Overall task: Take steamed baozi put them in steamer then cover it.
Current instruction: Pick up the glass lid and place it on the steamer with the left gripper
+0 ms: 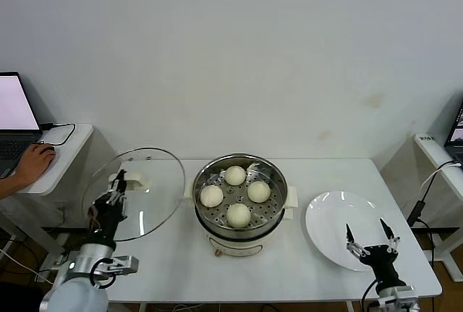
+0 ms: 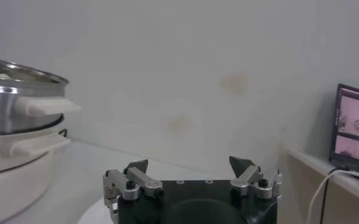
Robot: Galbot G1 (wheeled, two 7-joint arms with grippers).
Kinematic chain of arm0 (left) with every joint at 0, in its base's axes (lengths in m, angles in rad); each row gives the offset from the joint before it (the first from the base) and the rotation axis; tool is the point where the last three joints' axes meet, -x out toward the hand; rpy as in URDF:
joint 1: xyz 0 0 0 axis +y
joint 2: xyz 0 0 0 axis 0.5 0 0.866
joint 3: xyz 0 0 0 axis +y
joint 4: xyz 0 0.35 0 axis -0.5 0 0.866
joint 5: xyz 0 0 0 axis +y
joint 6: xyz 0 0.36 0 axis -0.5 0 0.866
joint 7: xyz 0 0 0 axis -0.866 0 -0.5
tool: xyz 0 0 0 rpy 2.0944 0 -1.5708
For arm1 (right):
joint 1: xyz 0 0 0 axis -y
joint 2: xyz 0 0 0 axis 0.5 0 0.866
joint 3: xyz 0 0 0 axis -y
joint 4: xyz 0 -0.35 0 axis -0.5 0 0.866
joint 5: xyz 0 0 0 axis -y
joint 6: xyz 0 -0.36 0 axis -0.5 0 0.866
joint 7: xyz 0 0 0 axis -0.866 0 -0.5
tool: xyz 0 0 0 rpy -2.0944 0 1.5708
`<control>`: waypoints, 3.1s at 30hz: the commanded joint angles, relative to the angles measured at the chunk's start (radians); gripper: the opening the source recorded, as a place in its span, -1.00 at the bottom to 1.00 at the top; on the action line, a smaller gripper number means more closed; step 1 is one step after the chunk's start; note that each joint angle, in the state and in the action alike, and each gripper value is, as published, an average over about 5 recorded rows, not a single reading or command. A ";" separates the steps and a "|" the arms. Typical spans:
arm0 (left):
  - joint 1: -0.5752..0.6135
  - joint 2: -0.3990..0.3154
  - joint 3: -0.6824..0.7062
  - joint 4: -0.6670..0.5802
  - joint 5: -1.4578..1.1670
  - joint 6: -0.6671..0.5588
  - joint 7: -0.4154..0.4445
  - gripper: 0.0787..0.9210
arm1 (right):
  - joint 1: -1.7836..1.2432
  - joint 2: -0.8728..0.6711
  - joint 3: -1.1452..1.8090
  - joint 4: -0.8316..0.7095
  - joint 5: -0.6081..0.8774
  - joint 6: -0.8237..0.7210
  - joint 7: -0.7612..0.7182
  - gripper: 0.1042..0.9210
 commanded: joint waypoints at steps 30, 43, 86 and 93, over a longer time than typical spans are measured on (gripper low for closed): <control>-0.489 -0.505 0.582 0.260 0.562 0.231 0.375 -0.91 | 0.058 0.039 -0.085 -0.064 -0.179 0.016 0.049 0.76; -0.464 -0.556 0.609 0.296 0.641 0.225 0.383 -0.91 | 0.052 0.042 -0.097 -0.070 -0.188 0.020 0.046 0.76; -0.431 -0.591 0.584 0.376 0.674 0.186 0.350 -0.91 | 0.052 0.026 -0.099 -0.092 -0.188 0.032 0.036 0.76; -0.419 -0.588 0.578 0.343 0.658 0.188 0.344 -0.80 | 0.052 0.025 -0.101 -0.094 -0.190 0.033 0.035 0.76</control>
